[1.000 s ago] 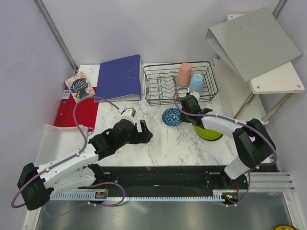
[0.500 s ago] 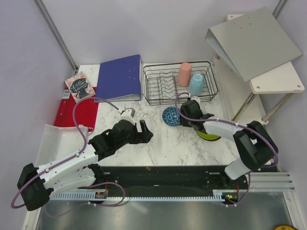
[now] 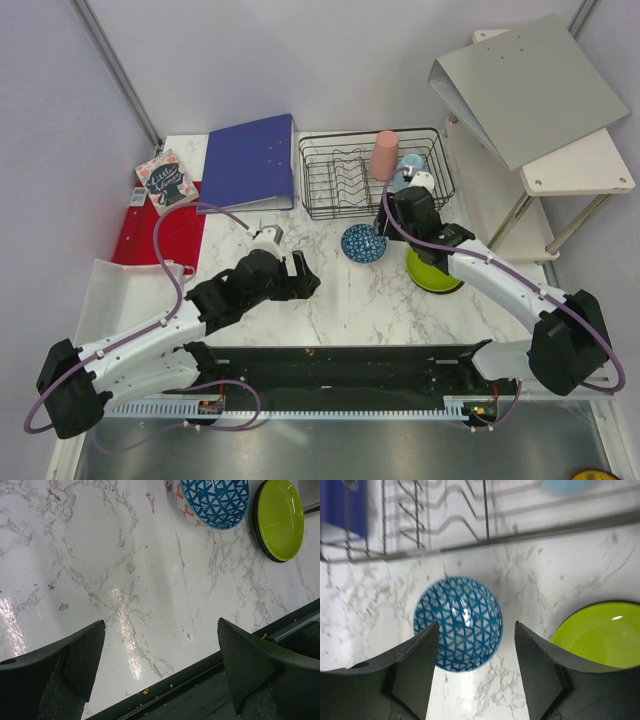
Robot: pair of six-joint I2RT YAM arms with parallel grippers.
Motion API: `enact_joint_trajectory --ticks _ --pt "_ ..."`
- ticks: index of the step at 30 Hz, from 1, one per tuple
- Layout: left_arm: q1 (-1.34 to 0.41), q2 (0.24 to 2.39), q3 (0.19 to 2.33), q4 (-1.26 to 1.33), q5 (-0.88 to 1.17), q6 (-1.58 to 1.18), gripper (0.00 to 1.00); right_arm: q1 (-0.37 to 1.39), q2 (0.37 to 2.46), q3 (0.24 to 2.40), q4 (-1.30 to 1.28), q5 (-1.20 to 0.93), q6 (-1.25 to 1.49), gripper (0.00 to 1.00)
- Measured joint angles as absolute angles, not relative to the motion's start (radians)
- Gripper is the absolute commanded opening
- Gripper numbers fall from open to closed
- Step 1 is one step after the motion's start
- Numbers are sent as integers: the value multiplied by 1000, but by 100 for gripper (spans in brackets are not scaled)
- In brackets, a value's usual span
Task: Unload the mixed dishes from the dish rack
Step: Pick up the cup from the dish rack.
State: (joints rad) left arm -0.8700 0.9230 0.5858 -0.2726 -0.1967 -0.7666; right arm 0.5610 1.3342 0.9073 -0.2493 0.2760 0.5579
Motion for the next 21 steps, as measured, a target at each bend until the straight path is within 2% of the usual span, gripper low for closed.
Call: enact_joint_trajectory --ticks 5,9,14,17,19,21 --pt "-870 911 582 -258 -194 -767 99 561 1297 1020 -213 448 511 72" --pt "-870 906 582 -252 -179 -766 99 558 1359 1043 -96 601 459 78" --pt "-870 883 572 -252 -172 -759 99 506 1591 1139 -16 617 391 80" --pt "-870 856 558 -252 -157 -757 99 439 1710 1214 -14 587 374 87" --pt "-870 834 545 -252 -146 -757 99 405 1751 1241 -9 580 367 96" --pt "-870 809 528 -252 -134 -757 99 376 1777 1256 9 582 359 98"
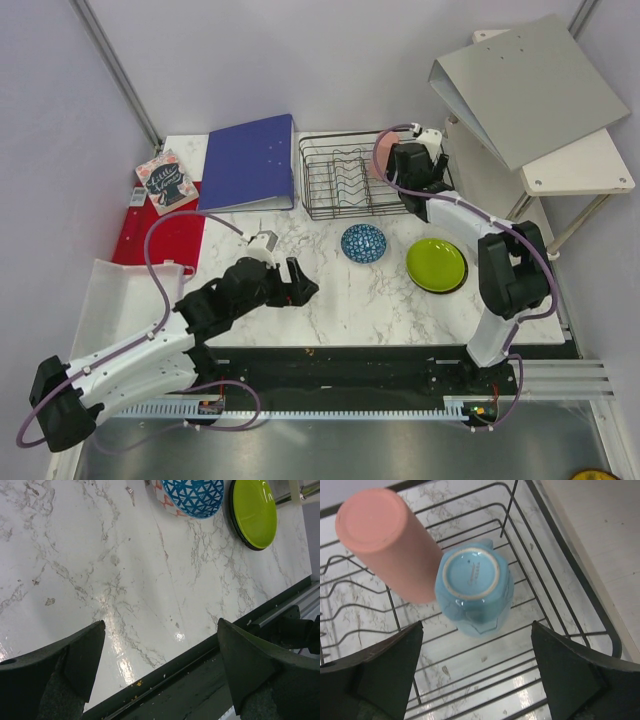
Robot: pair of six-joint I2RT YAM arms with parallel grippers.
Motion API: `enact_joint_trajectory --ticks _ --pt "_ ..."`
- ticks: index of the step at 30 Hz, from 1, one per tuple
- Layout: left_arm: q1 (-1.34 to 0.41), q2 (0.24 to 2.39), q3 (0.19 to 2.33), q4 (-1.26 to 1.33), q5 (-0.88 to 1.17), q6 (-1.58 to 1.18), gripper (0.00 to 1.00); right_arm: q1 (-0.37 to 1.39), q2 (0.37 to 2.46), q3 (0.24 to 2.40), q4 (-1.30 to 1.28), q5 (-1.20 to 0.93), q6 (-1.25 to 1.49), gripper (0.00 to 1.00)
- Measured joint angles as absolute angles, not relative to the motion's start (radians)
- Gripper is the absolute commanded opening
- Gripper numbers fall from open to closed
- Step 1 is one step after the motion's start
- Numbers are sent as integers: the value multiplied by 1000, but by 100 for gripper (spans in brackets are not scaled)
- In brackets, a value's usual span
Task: Unload the mixed dishes from the dish rack
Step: Pick up the cup from the dish rack.
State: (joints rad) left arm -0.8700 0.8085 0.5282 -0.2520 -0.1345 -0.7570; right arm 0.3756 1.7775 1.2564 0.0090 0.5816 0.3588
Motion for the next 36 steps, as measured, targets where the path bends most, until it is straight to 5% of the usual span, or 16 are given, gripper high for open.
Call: enact_joint_trajectory --ticks 26,32,36 --pt "-870 820 442 -251 -102 -757 99 316 1981 1363 121 556 290 96" --pt "-870 839 442 -250 -101 -757 99 311 2020 1373 123 556 295 86" --pt "-870 844 442 -248 -101 -757 99 311 2020 1372 123 559 300 66"
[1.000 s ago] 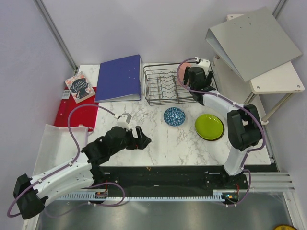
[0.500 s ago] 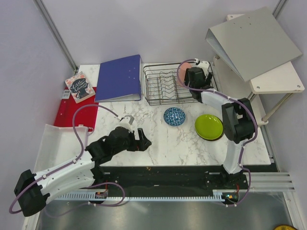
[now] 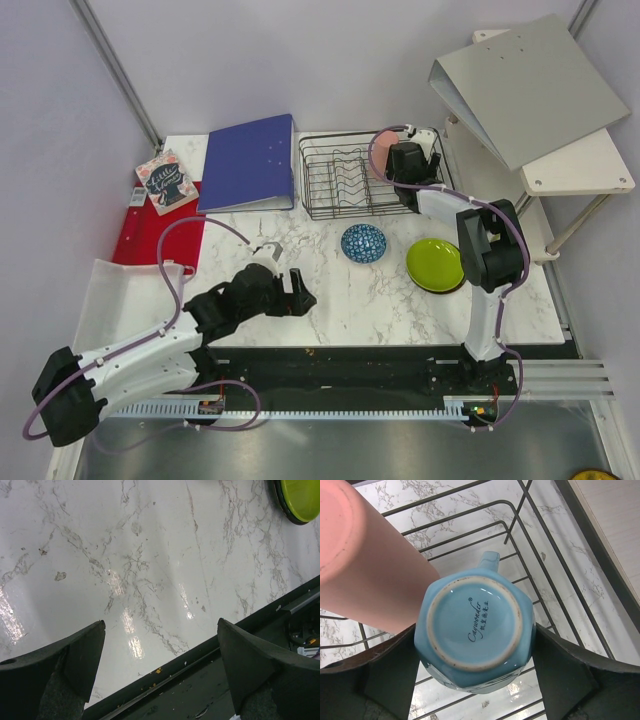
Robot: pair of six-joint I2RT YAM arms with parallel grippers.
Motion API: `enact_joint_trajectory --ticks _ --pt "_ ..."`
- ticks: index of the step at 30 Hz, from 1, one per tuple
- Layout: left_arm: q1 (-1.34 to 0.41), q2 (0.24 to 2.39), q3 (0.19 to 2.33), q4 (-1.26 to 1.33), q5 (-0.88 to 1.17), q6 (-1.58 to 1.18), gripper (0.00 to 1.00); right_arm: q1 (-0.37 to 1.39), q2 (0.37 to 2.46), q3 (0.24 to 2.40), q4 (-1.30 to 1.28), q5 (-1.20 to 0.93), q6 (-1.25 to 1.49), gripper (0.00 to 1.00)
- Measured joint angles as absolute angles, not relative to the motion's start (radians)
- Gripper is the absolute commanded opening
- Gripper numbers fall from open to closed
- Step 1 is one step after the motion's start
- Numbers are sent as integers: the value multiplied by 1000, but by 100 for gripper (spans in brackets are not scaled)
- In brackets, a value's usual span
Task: Unload the mixed dishes from the dish rack
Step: Pick up the cup from the dish rack.
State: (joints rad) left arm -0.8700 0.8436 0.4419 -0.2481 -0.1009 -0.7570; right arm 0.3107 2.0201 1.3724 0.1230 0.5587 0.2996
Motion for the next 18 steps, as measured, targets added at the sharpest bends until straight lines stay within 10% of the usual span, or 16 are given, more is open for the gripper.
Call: enact_joint_trajectory --ticks 18 --pt "-870 875 442 -226 -93 -757 99 310 1897 1298 51 529 319 9"
